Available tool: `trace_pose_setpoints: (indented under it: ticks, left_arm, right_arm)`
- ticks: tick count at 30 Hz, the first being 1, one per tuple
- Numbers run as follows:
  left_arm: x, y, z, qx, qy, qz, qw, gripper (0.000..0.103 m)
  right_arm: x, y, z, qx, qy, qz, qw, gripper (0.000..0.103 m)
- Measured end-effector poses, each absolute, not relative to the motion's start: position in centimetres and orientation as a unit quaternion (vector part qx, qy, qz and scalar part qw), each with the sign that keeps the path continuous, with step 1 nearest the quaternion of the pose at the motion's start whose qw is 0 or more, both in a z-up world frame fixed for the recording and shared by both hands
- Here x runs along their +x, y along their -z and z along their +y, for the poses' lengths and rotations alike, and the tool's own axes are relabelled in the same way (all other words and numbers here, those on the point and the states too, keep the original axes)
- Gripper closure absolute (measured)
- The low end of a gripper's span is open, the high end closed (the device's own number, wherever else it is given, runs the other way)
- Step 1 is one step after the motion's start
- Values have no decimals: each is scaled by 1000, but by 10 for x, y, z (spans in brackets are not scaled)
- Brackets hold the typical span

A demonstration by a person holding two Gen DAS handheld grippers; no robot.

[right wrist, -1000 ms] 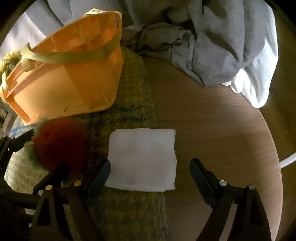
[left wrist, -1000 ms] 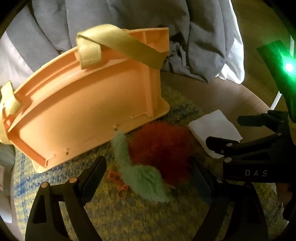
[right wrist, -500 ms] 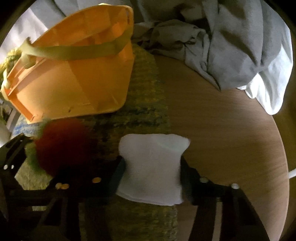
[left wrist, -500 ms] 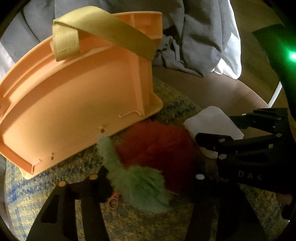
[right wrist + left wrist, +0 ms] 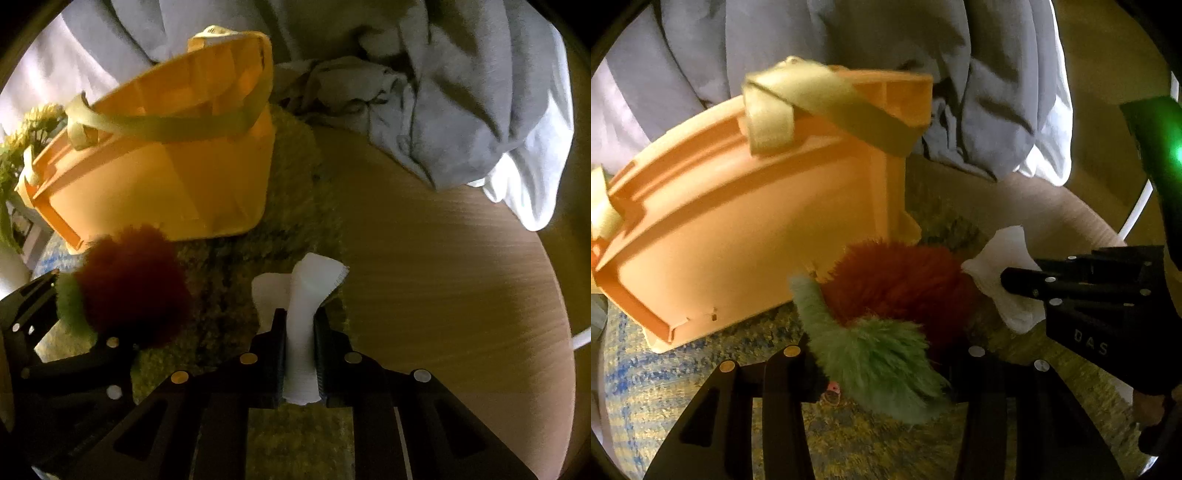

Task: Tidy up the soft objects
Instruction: 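Lift the red plush and white cloth and carry both over the orange crate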

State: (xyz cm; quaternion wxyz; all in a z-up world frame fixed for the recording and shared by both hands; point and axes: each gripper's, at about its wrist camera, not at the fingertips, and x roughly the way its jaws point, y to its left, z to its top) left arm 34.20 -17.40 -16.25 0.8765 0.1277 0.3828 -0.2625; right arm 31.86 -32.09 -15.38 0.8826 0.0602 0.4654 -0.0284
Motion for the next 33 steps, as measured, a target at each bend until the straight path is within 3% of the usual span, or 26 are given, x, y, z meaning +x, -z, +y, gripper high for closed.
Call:
trace_pose_setpoints:
  ticks: [13,33]
  left_arm:
    - [334,139,-170,111,267,363,886,58]
    - [298,63,-123,60,228,291,927,58]
  right_arm:
    - [304,133,-334,61,56,437,896,93]
    - [278,49,-290,64,17,342,937,94]
